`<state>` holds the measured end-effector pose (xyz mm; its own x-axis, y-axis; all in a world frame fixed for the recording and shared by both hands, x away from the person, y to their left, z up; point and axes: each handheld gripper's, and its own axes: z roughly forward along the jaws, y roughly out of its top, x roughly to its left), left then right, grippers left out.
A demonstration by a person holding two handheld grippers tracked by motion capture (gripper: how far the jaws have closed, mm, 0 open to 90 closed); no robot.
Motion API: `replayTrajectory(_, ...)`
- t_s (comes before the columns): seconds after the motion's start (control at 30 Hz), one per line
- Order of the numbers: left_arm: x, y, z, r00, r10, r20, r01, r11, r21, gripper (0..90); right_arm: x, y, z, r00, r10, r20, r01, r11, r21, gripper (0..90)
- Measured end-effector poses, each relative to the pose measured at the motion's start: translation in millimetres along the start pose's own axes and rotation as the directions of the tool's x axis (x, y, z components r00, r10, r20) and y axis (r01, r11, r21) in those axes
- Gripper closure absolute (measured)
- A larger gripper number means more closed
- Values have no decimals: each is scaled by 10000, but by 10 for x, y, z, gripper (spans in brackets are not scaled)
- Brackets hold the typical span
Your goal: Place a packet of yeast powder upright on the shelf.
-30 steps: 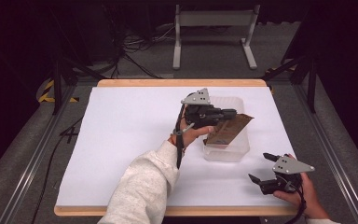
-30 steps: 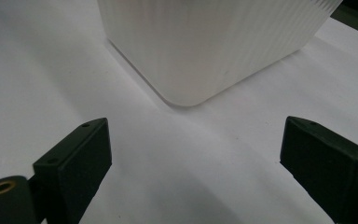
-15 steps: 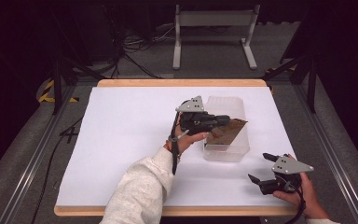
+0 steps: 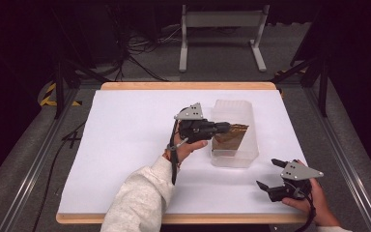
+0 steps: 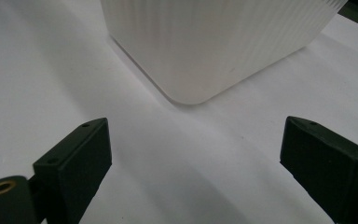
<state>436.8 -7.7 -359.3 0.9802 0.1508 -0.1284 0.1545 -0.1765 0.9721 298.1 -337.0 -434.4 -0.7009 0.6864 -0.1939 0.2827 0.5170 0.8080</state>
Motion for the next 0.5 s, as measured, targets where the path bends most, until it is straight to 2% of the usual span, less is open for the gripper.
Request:
replayTrajectory(0.27,8,-23,-60,9999,-25,-108,26,9999,104,858,2,1,9,10000,5,-17,-5,10000,41,93)
replayTrajectory(0.5,13,-39,-54,9998,-178,-124,177,9998,-37,852,-3,-3,9,10000,47,54,-47,10000,23,94)
